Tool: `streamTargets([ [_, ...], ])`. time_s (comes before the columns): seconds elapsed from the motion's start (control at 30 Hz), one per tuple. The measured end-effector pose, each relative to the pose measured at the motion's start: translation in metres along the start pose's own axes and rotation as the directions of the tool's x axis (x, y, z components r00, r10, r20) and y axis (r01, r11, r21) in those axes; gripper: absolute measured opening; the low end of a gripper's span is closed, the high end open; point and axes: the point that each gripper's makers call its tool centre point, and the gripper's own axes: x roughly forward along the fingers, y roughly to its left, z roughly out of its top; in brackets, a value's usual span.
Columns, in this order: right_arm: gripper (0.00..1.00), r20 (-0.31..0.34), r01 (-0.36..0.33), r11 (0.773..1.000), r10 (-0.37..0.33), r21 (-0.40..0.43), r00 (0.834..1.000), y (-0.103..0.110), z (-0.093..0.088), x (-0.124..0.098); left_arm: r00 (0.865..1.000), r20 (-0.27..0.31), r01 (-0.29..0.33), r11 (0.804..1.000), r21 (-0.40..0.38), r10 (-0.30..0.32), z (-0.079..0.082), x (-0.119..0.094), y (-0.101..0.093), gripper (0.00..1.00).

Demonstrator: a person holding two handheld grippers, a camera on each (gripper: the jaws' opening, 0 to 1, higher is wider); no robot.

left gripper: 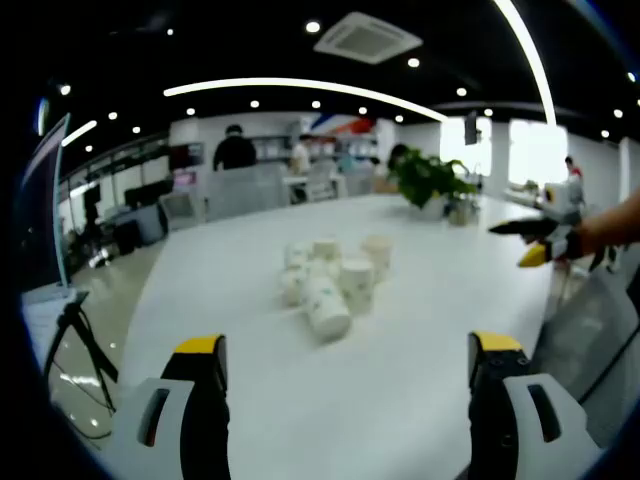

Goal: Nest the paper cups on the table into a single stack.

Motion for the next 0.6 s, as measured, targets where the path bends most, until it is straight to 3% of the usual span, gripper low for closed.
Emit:
streamTargets([
  [0.6, 1.0, -0.009, 0.001, 1.0, -0.001, 0.01, 1.0, -0.0003, -0.0067, 0.0025, 1.0, -0.011, 0.01, 1.0, 0.005, -0.01, -0.0026, 0.0024, -0.0025, 1.0],
])
